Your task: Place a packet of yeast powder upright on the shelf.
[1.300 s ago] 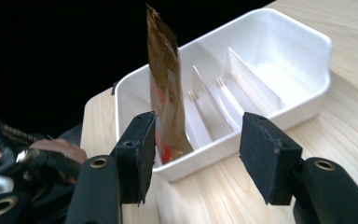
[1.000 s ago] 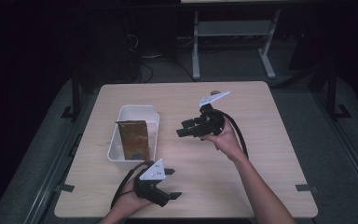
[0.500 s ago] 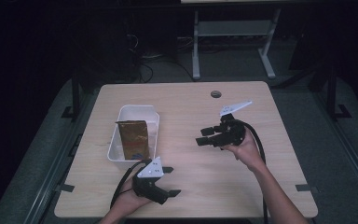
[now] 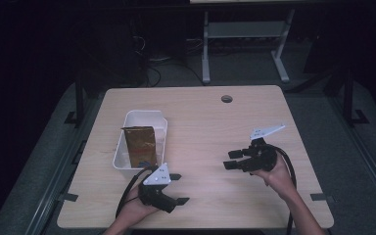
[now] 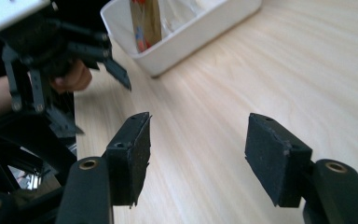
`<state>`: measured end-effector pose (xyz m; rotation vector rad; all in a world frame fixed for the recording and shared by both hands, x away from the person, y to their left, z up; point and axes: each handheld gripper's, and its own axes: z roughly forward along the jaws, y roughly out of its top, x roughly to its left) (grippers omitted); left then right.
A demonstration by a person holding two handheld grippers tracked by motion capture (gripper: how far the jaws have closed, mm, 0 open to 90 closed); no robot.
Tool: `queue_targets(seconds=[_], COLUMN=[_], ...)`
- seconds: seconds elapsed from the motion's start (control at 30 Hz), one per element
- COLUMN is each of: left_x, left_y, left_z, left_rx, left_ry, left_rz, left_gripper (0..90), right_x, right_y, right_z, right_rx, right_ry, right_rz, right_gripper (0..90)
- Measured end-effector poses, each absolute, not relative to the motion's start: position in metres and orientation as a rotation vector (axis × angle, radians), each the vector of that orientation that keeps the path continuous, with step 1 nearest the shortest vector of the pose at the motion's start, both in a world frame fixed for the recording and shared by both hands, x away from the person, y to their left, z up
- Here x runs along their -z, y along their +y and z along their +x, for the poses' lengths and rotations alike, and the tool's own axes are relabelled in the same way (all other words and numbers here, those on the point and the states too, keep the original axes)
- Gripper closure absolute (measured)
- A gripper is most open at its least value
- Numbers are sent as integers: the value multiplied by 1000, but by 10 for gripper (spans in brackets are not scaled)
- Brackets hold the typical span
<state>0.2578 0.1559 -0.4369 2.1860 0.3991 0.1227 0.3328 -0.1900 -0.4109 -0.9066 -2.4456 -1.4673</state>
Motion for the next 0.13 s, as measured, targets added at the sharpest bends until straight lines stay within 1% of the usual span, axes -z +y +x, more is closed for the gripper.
queue_targets(seconds=[0.13], left_x=[437], left_y=[156], left_z=[258], left_rx=[-124], left_ry=[397], left_rz=[2187], left_gripper=[213], right_x=[422], right_y=[-196], right_z=[318], right_rx=[1466], right_ry=[-2449], right_rz=[-919], right_gripper=[387])
